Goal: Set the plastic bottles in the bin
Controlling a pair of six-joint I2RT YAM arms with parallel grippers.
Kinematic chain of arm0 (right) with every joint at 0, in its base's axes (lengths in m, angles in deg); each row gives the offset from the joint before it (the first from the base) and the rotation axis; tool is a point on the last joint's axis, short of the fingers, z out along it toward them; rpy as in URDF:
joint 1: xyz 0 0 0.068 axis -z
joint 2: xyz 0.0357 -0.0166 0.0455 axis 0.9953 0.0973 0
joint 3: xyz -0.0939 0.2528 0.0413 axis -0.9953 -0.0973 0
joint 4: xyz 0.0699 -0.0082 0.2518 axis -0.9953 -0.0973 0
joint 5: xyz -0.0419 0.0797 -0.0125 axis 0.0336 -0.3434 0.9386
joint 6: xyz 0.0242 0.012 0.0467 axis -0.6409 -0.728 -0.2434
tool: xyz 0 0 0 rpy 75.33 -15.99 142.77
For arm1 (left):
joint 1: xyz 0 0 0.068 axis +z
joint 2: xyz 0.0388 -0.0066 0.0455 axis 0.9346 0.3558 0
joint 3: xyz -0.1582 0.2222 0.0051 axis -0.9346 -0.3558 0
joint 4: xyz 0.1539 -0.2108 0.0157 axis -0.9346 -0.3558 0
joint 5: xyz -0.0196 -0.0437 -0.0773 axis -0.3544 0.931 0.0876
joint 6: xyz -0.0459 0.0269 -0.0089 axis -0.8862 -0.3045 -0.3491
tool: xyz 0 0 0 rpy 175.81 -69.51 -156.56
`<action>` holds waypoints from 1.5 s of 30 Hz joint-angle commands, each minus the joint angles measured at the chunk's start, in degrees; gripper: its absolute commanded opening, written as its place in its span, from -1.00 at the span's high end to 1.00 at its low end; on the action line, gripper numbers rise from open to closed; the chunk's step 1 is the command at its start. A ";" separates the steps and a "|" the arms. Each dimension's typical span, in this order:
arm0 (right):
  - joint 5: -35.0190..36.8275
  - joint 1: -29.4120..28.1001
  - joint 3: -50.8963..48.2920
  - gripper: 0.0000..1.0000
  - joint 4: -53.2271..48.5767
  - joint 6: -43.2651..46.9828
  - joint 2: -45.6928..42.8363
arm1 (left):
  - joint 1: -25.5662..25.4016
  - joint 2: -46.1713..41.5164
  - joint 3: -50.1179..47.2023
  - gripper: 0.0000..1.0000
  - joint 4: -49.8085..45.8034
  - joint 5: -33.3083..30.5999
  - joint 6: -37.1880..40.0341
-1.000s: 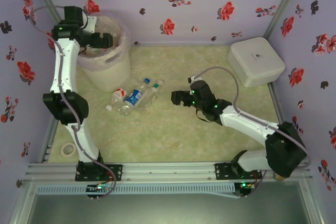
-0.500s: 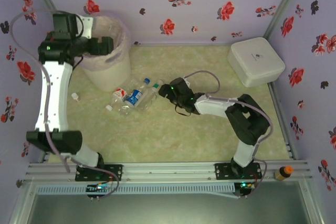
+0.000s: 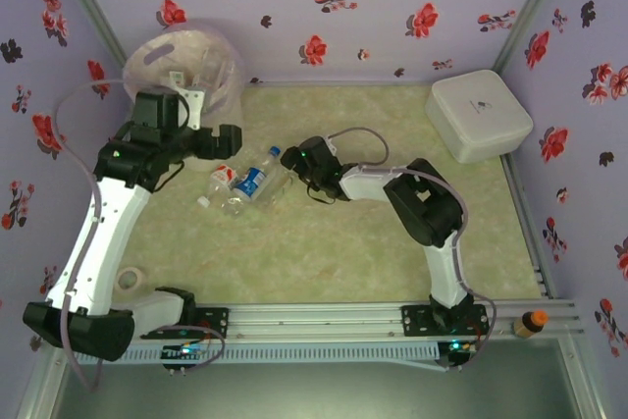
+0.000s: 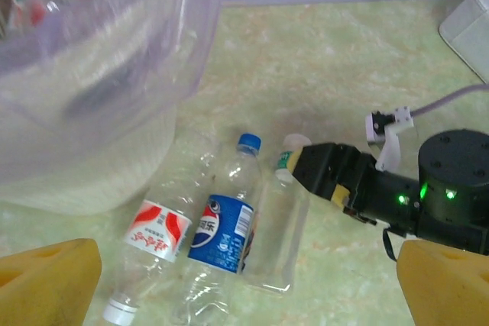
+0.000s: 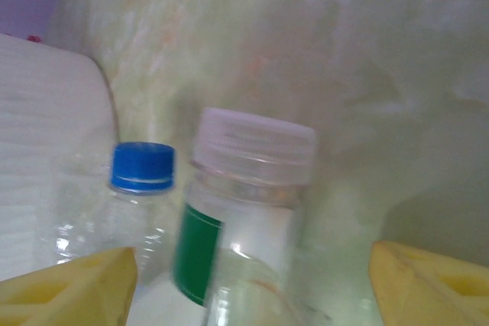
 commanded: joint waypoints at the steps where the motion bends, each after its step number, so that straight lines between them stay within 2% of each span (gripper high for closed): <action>1: 0.99 -0.28 3.21 -0.54 -0.19 -0.18 3.67 | -0.93 -2.20 -3.68 -1.00 3.01 -1.10 -4.12; 6: 1.10 0.17 1.93 -0.15 2.30 -0.79 4.30 | -4.18 -3.80 -10.54 -0.99 7.44 -1.15 -8.61; 11: 1.41 0.80 0.78 0.22 1.98 0.99 2.12 | -5.43 -2.92 -11.54 -0.99 9.26 -0.92 -10.34; 14: 1.78 1.70 -1.63 0.29 1.94 2.46 -1.16 | -6.53 -1.63 -10.94 -1.00 10.32 0.14 -10.87; 16: 1.35 2.86 -3.44 0.40 2.15 4.32 -3.77 | -7.01 -0.15 -10.47 -0.99 11.10 4.21 -10.55; 20: -2.76 6.67 -9.71 0.63 4.66 7.24 -10.86 | -8.59 2.53 -9.61 -1.00 12.77 9.42 -10.85; 22: -6.62 9.21 -13.31 0.67 7.41 7.61 -14.77 | -9.04 3.25 -9.93 -0.99 14.48 11.43 -11.45; 25: -15.28 13.70 -18.51 0.87 12.59 9.56 -20.57 | -9.69 4.20 -11.51 -1.00 19.84 16.90 -13.33; 30: -30.79 18.32 -22.38 0.95 16.21 16.78 -28.22 | -12.35 8.15 -10.95 -1.00 25.55 24.26 -14.03; 32: -34.94 18.74 -23.06 1.00 15.75 19.41 -30.31 | -13.87 10.23 -10.77 -1.00 27.89 27.04 -14.51; 34: -38.39 18.73 -24.38 1.00 19.59 19.11 -31.59 | -15.24 12.98 -10.08 -1.00 29.29 28.13 -15.17; 45: -41.79 18.63 -29.26 1.00 41.17 8.28 -31.34 | -19.76 19.06 -10.02 -1.00 34.44 29.80 -16.76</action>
